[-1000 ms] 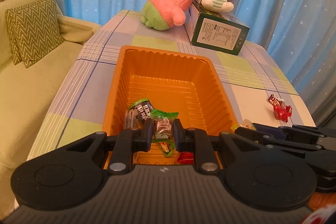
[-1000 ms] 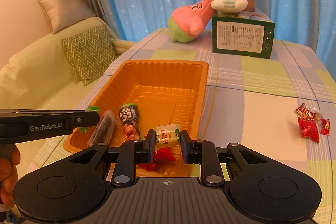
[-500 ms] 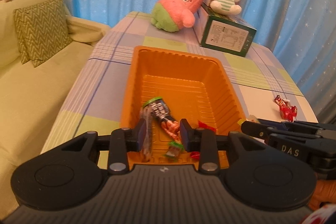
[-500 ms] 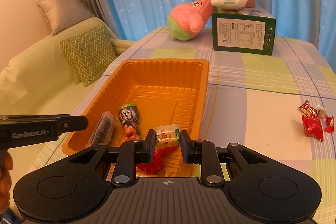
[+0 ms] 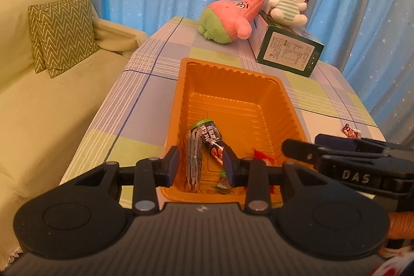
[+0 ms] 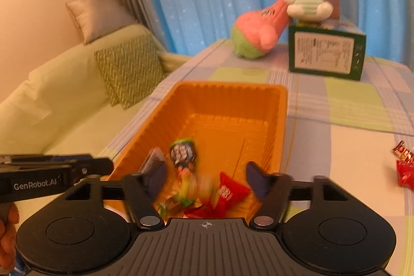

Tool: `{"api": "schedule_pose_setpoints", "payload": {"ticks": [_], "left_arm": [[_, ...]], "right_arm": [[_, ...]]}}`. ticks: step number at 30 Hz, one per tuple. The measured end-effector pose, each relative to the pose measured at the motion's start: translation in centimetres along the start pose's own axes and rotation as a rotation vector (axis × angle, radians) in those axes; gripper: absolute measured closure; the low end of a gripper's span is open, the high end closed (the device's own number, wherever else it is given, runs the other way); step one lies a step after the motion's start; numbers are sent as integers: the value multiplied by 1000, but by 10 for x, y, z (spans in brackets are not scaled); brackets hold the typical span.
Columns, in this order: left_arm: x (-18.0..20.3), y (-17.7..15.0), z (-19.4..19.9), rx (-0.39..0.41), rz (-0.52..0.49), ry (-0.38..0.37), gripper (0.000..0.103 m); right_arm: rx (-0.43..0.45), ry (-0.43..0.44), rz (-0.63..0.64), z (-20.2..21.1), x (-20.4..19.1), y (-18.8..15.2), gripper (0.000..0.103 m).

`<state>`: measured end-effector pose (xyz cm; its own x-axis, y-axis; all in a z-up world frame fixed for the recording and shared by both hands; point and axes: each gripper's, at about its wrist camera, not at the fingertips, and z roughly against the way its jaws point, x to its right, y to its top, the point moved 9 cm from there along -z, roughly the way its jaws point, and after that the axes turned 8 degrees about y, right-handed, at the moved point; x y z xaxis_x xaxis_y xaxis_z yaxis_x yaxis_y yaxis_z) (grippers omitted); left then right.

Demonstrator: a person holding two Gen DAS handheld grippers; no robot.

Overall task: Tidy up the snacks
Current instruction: 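Open both grippers over the tray to drop the candies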

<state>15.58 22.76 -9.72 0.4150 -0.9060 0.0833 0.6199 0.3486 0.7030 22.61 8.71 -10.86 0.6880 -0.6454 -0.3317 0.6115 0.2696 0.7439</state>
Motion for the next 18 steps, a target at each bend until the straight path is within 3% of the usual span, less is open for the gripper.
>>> {"api": "schedule_pose_setpoints", "payload": {"ticks": [9,18], "left_arm": [[3,-7,14,-1,-6,-5,68],[29,-15,43,20,-30,-42,53]], "right_arm": [[-3,-73,-86,38,21,-21,34],[2,-155,-151,93,33,-44,34]]}}
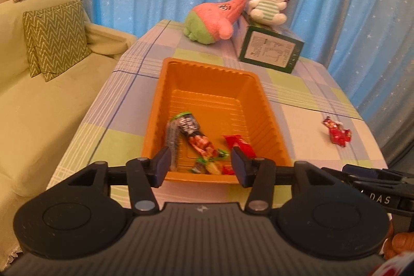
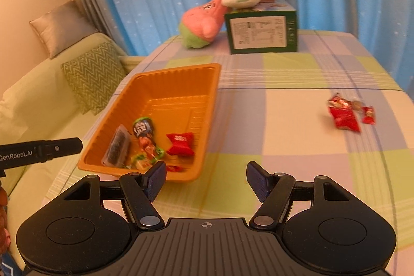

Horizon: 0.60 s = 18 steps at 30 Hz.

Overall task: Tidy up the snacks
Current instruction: 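Open both grippers over the tray to drop the candies, then move both grippers back toward the remaining red candies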

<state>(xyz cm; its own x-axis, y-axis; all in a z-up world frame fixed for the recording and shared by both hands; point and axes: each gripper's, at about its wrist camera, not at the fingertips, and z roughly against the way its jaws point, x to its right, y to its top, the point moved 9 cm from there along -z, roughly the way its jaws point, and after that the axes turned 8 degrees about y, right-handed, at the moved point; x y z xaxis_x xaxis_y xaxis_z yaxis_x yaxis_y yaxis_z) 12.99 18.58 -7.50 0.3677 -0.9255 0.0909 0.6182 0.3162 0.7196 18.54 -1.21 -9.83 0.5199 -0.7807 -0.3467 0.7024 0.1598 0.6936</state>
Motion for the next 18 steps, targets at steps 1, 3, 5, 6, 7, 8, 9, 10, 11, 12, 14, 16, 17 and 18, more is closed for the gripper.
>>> {"api": "schedule_pose_setpoints", "payload": {"ticks": [1,3,5,6,7,8,9,10,11,12,14,16,17,18], "left_arm": [[4,0,4,4,-4,-10,50],[13,-1,11,11,-15,-26,46],[23,-2,16,15,-25,-41,42],[29,-2,19,16,-32,-48,42],[34,-3,22,18,-40,-54,40],[39,-3,24,20,-47,-59,38],[44,-3,27,24,-54,-65,37],[50,-3,29,28,-61,-72,35],[56,-4,32,32,-68,-79,34],[61,-4,34,34,-75,-85,33],[71,-5,38,38,-93,-98,29],[81,-5,41,43,-107,-111,26],[86,-6,43,43,-113,-119,26],[90,-7,43,42,-117,-126,26]], "right_arm": [[7,-15,-9,12,4,-2,34],[10,-24,-16,17,7,-2,34],[20,-38,-26,28,11,-4,34],[27,-45,-31,34,14,-4,34],[33,-51,-35,39,16,-3,34],[39,-58,-39,44,19,-4,34],[43,-64,-43,49,22,-3,34],[47,-75,-51,57,28,-4,34],[49,-82,-55,61,30,-4,34],[49,-82,-55,61,30,-4,34],[51,-98,-62,69,37,-5,34],[52,-123,-73,81,46,-8,34],[52,-123,-73,81,46,-8,34],[53,-131,-77,85,50,-8,34]]}}
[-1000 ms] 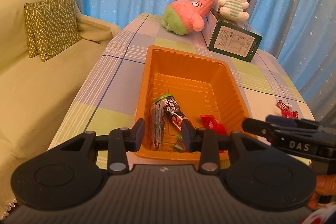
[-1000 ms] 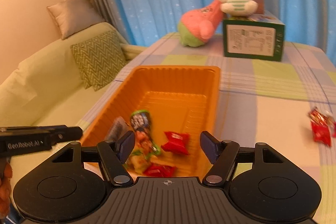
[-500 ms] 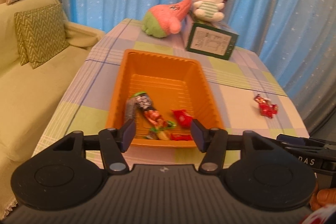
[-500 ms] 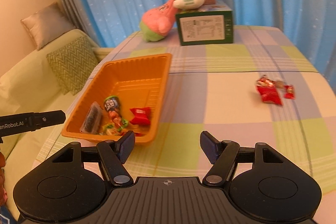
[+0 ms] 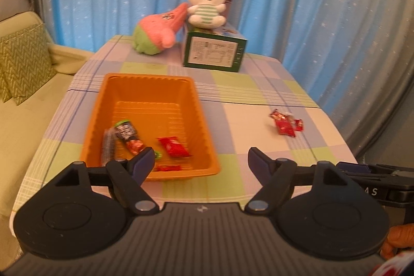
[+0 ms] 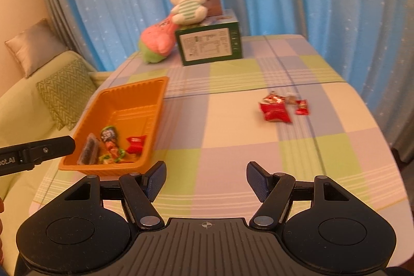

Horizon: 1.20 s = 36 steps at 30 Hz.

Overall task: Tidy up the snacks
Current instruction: 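Move both grippers back toward the remaining red candies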

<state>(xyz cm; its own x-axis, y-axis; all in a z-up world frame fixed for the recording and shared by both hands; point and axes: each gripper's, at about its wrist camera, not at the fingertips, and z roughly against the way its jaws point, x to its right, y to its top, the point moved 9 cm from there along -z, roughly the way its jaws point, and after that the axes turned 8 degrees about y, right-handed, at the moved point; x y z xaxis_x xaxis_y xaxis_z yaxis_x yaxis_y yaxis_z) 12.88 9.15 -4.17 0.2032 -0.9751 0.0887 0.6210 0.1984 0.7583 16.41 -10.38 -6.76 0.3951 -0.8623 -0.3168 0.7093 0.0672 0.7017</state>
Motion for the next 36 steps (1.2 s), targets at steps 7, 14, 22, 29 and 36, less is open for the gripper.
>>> {"api": "schedule_pose_setpoints", "payload": {"ticks": [7,14,22,29,36], "left_arm": [[25,-2,0,-4,-19,-36,26],[44,-2,-2,-7,-42,-55,25],[66,-1,-8,-14,-74,-85,24],[87,1,-15,-15,-111,-120,24],[110,5,-29,-21,-159,-149,24]], "right_arm": [[14,-61,-12,23,27,-1,34],[26,-91,-36,35,45,-1,34],[41,-117,-60,45,65,3,34],[49,-141,-72,48,81,6,34],[59,-173,-66,48,103,15,34]]}}
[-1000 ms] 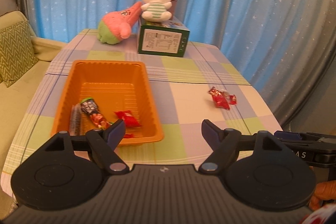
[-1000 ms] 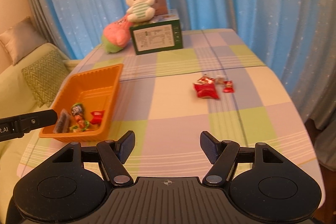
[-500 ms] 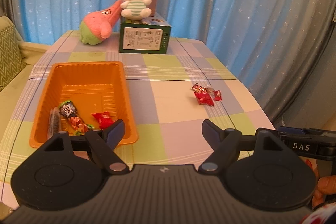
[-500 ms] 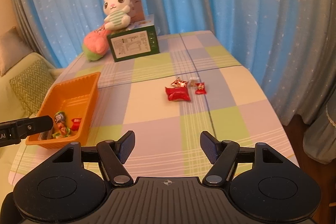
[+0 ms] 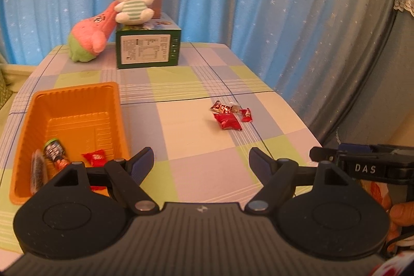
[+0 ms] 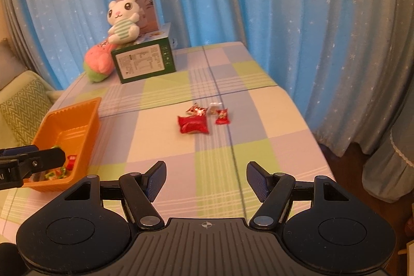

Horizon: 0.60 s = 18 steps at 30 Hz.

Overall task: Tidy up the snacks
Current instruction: 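Move both grippers back toward the remaining red candies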

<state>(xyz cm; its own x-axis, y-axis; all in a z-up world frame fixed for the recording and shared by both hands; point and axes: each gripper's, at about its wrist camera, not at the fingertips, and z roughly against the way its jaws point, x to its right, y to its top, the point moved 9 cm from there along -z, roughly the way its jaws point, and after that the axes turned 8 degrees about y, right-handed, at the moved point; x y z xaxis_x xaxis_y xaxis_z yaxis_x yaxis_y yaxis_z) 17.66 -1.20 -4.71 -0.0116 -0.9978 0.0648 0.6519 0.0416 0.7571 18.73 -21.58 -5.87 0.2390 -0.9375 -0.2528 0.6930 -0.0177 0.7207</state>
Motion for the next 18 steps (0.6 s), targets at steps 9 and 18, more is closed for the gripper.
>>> {"api": "schedule_pose_setpoints", "payload": {"ticks": [9,18], "left_arm": [[27,19,-43,-7,-97,-48,25],[50,36,-113,-56,-238,-101,28]], "right_arm": [[2,-42,-5,-20,40,17,34],[-18,-11,-32,-59,65,23,34]]}}
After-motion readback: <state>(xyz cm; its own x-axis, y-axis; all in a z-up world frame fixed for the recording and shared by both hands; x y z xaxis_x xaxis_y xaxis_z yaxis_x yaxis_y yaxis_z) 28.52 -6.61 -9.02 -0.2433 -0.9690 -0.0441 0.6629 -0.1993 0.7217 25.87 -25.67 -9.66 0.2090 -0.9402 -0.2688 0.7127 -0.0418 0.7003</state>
